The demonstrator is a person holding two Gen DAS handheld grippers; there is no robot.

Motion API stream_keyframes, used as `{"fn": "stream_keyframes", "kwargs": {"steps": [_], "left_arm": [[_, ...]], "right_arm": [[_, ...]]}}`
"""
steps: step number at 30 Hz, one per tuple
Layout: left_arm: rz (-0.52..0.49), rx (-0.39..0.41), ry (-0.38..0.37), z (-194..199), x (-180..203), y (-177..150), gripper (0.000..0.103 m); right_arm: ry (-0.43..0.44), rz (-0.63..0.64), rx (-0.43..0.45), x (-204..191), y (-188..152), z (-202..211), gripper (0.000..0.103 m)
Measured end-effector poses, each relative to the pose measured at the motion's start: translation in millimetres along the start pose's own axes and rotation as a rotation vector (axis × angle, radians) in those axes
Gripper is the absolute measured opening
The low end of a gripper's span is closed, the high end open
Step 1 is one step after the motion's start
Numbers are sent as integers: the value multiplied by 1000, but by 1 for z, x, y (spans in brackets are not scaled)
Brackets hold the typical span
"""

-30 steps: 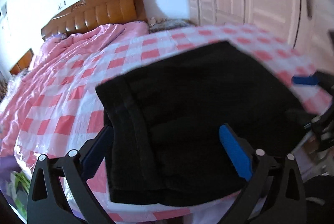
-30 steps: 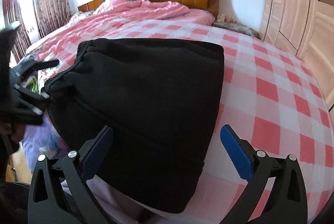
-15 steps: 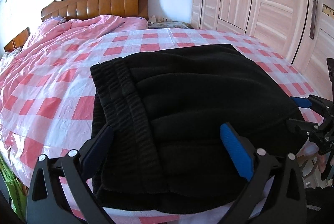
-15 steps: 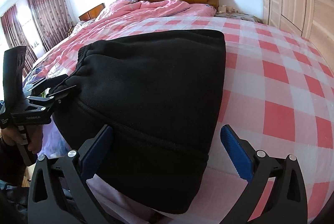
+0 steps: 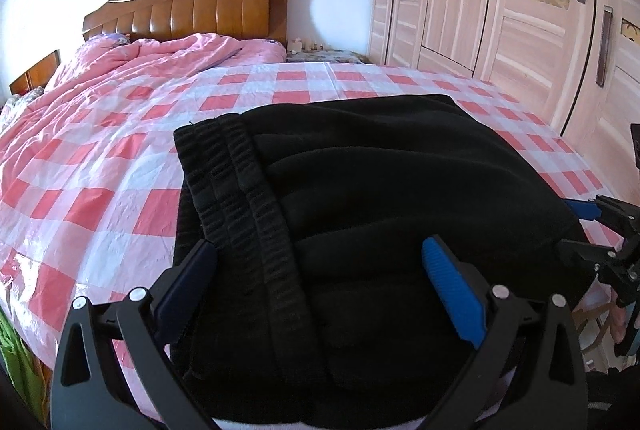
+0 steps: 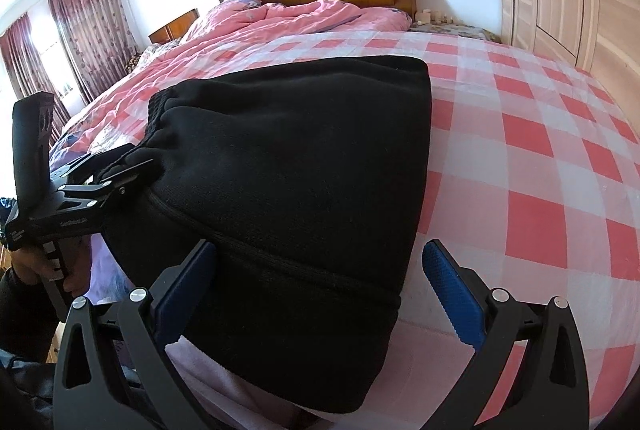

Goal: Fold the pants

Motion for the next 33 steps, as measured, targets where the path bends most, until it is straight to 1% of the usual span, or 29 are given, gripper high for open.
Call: {"fn": "stream_keyframes", "kwargs": {"steps": [2,4,6,11,14,18,21,24,26,28,29,32,33], "left_arm": [[6,-4,-10,-4,-3,2,102],[17,-29,-16,-9,-7,7,102],[25,-61,1,-14,-8,13,102],[-3,-84,43,-27,-8,23,102],[3,-93,44,-40,-15,33,102],[4,-100,66,-59,-20,49,102],[19,-99,68,-72,-24,60,102],[28,-101,71,-79,-26,66,102],[35,-110,63,-76,-26,65,102],[33,-114,68,-66,-25,62,102],[31,-110,77,-57,-24,59,102],[-6,-110,134,-24,-16,53,102],[-41,-117,163,-11,-9,49,102]], "right_arm": [[5,-11,-3,1,0,0,98],[0,-7,0,-1,0,0,98],[-4,-5,4,-2,0,0,98],[-12,22,10,-5,7,-7,98],[-38,51,15,-6,22,-15,98],[-71,69,19,0,50,-31,98],[-73,53,8,11,68,-43,98],[-54,25,-25,16,77,-48,98],[-59,18,-26,13,74,-40,98],[-82,34,-4,4,67,-23,98],[-85,44,24,-2,61,-7,98],[-43,41,76,-8,51,29,98],[-41,45,104,-12,44,46,98]]}}
Point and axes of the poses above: each gripper's, at about its wrist camera, not at the fingertips, and z roughly against the way its jaws point, x to its right, y to its top, the point moved 1 cm from there along -z, roughly the way its jaws point, and after that the axes turned 10 degrees about -z, right-handed, at the moved point
